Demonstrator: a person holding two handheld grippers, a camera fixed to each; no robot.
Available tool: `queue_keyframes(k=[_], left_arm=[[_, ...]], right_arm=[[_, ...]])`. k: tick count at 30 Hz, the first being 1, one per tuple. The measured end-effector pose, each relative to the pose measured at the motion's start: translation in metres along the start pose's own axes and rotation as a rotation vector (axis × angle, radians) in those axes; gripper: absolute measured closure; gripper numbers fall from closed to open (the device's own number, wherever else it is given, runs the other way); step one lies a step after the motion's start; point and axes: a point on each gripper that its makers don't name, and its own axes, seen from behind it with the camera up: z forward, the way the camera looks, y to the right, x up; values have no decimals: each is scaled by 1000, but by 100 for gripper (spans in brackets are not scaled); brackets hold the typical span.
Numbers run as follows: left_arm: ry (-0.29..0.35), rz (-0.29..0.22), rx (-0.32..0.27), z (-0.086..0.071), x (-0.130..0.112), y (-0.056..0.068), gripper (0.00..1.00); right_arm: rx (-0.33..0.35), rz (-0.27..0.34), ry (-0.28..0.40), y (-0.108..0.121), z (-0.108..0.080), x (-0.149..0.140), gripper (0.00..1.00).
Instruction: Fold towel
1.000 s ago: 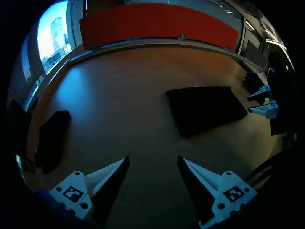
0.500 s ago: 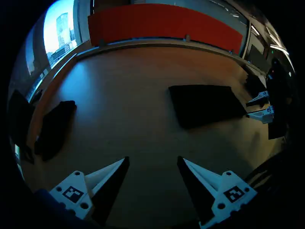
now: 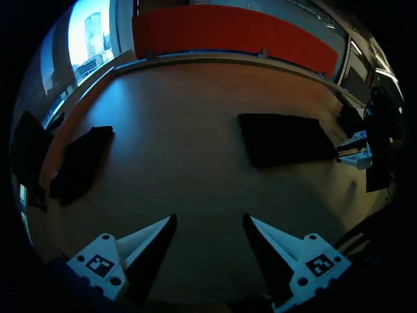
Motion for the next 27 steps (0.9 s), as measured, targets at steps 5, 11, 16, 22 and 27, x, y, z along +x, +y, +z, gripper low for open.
queue_keyframes(k=[5, 11, 16, 22, 27], left_arm=[[-3, 0, 3, -2, -2, -1, 7], [-7, 1, 5, -2, -4, 0, 7], [-6, 2, 5, -2, -3, 0, 7], [-9, 6, 7, -1, -3, 0, 7], [-11, 7, 5, 0, -3, 1, 7]], right_arm=[[9, -6, -7, 0, 1, -3, 45], [15, -32, -3, 0, 1, -2, 62], [28, -36, -3, -2, 3, -1, 71], [40, -34, -2, -3, 2, -1, 75], [47, -30, 0, -4, 1, -1, 87]])
